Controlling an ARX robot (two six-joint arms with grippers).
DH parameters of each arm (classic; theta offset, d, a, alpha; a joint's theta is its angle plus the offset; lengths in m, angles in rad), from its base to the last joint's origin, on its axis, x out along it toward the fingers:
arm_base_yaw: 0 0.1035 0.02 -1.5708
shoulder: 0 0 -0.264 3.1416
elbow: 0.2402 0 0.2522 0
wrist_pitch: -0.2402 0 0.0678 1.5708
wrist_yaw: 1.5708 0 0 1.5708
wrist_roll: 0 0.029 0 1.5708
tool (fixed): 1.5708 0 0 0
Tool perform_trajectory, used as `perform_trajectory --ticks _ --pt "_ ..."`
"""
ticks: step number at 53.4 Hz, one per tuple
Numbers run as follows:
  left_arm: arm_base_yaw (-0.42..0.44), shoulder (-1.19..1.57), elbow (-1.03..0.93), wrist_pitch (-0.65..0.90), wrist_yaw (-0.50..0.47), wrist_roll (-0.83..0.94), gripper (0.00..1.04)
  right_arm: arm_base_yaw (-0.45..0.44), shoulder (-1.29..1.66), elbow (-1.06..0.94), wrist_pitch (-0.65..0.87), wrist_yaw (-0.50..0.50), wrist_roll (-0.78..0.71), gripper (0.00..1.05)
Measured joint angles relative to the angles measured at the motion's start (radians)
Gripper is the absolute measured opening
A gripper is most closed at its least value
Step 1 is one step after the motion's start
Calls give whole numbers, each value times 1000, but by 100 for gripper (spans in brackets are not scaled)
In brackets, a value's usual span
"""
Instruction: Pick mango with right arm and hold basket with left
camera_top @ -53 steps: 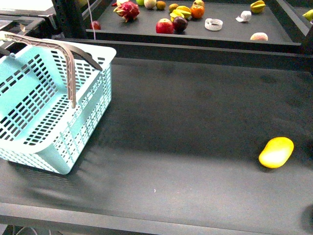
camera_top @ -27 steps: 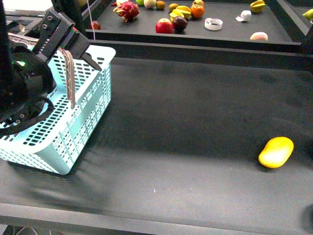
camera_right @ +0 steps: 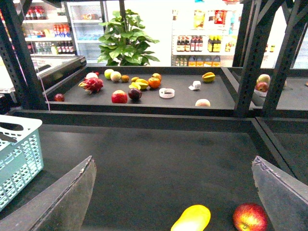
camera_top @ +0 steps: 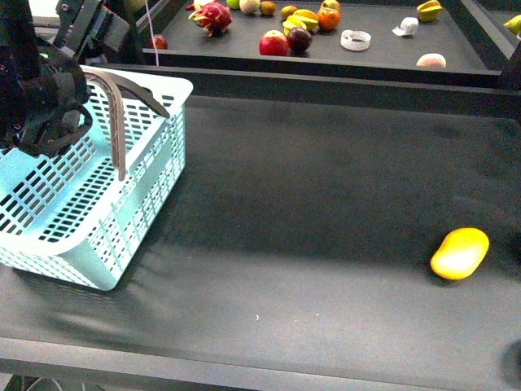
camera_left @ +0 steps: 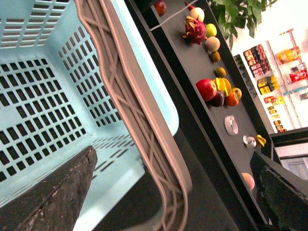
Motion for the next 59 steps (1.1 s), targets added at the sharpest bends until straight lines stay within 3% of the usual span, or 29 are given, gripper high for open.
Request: perform_trajectory --ticks 25,49,53,59 --pt "101 174 260 -111 50 29 97 0 0 0 0 0 0 96" --pt "107 198 313 -142 61 -23 16 0 0 0 0 0 0 96" --pt "102 197 311 -143 83 -14 7 0 0 0 0 0 0 96" --pt "91 185 291 -138 82 24 6 0 0 0 0 0 0 96"
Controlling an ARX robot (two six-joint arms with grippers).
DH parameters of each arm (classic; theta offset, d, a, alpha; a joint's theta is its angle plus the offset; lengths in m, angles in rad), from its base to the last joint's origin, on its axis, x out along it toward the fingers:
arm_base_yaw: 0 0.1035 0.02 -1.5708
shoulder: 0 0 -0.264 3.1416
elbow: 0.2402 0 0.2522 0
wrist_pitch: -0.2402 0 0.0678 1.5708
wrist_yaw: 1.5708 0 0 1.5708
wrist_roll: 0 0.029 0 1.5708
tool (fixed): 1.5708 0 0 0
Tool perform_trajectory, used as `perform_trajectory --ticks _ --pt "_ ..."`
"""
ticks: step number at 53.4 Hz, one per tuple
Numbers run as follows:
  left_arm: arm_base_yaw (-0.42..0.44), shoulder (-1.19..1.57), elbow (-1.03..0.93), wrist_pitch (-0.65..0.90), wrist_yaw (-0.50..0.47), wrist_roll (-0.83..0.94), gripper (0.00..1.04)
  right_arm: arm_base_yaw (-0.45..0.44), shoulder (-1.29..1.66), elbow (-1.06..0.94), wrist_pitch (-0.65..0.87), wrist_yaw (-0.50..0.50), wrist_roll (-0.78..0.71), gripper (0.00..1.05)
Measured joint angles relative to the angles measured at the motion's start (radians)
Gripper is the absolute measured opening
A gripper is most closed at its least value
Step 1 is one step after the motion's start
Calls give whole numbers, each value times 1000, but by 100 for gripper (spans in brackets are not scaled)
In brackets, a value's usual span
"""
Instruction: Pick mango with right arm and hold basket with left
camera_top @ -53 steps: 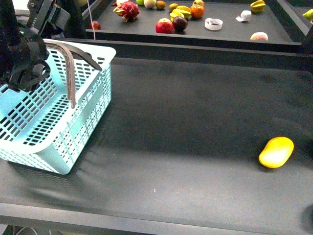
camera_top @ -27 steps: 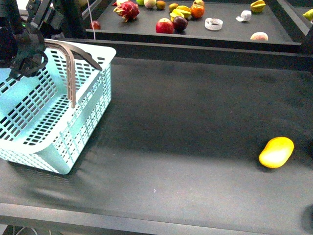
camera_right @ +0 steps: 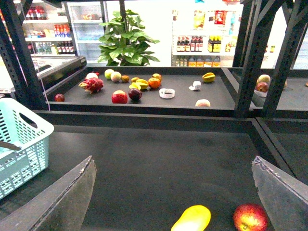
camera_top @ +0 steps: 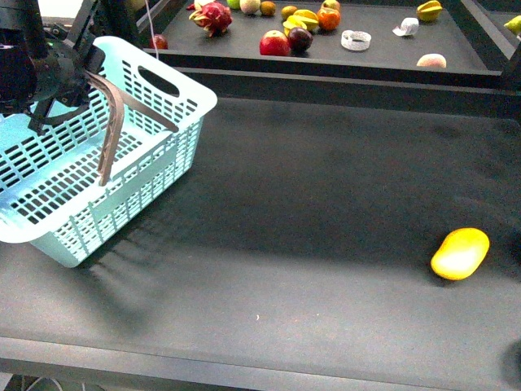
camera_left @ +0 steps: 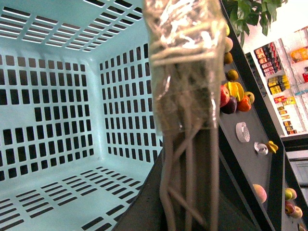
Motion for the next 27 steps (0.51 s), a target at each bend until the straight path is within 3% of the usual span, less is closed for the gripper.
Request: perform_trajectory --ticks 13,27 --pt "-13 -118 -130 35 42 69 6 0 0 0 0 0 0 96" --pt "-70 -292 -296 129 124 332 6 0 0 0 0 0 0 96"
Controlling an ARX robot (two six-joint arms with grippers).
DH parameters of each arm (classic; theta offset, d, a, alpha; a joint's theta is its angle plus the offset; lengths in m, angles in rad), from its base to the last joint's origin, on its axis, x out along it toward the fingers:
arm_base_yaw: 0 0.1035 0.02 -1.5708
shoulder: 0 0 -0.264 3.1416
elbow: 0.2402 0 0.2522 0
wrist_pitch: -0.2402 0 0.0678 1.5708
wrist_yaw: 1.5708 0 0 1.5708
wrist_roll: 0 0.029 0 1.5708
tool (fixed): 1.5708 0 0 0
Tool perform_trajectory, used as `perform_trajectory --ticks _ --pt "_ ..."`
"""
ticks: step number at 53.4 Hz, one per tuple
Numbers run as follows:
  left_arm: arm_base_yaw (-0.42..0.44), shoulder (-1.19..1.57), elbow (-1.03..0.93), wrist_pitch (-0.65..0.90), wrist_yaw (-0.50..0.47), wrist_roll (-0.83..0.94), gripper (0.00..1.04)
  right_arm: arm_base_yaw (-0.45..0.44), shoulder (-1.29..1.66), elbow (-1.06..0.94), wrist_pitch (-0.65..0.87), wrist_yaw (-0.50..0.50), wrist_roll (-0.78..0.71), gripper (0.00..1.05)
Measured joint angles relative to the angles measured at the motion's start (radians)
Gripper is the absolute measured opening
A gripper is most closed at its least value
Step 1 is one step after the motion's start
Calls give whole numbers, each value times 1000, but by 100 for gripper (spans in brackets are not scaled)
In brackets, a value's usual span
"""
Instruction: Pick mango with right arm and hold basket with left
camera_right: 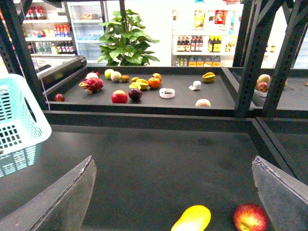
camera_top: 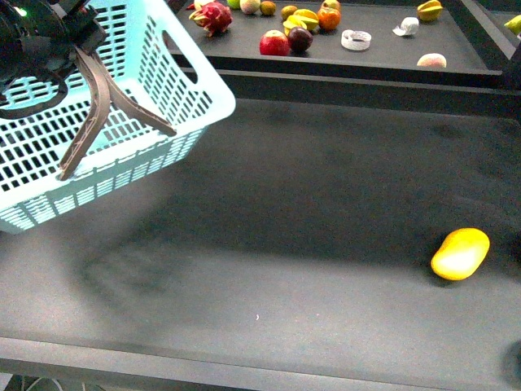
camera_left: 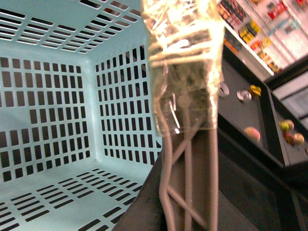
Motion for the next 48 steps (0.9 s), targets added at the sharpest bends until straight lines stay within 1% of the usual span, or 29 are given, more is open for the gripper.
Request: perform_trajectory --ticks 4,10,16,24,28,33,48 --pt "-27 -49 -74 32 63 101 6 0 0 0 0 0 0 96" --pt "-53 -98 -151 50 97 188 6 0 0 0 0 0 0 96" --pt "-72 -138 -214 85 106 251 6 0 0 0 0 0 0 96" --pt "-108 -200 -293 153 88 322 6 0 0 0 0 0 0 96" --pt "-132 -225 -327 202 91 337 6 0 0 0 0 0 0 96" --pt "-158 -244 -345 227 122 348 6 0 0 0 0 0 0 96" --pt "-208 -273 -368 253 225 357 6 0 0 0 0 0 0 96"
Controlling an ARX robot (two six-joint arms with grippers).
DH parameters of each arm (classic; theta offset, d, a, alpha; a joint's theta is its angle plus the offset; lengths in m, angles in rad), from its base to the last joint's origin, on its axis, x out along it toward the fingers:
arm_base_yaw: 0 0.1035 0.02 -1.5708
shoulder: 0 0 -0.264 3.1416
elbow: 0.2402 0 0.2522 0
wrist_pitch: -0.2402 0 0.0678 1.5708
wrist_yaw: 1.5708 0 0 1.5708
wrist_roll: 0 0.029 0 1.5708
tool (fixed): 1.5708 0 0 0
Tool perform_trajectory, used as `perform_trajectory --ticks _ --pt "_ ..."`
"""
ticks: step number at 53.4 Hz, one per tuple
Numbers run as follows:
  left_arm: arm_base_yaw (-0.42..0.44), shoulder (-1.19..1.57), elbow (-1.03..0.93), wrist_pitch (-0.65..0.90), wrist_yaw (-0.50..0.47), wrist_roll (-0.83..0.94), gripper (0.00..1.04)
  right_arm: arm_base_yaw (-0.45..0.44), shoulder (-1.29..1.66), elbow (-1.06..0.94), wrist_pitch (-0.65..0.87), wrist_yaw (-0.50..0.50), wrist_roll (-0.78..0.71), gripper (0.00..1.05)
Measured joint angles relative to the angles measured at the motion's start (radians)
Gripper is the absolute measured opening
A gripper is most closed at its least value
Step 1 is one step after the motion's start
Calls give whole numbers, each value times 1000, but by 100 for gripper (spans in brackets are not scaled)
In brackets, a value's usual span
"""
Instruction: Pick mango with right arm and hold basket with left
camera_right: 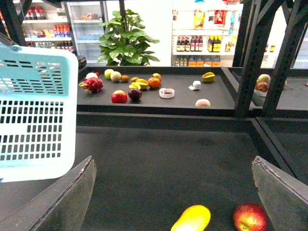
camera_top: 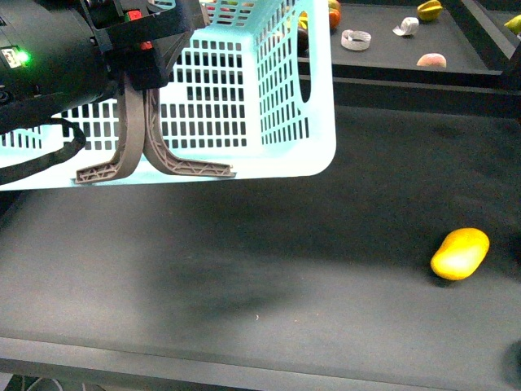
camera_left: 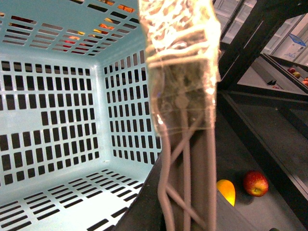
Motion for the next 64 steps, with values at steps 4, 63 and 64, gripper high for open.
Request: perform_trajectory --ticks 4,63,64 --pt "-5 -5 -10 24 15 1 6 0 0 0 0 0 0 96" --pt "-6 -36 -68 55 -34 14 6 0 0 0 0 0 0 96" --pt "-6 -36 -68 55 -34 15 6 0 0 0 0 0 0 96"
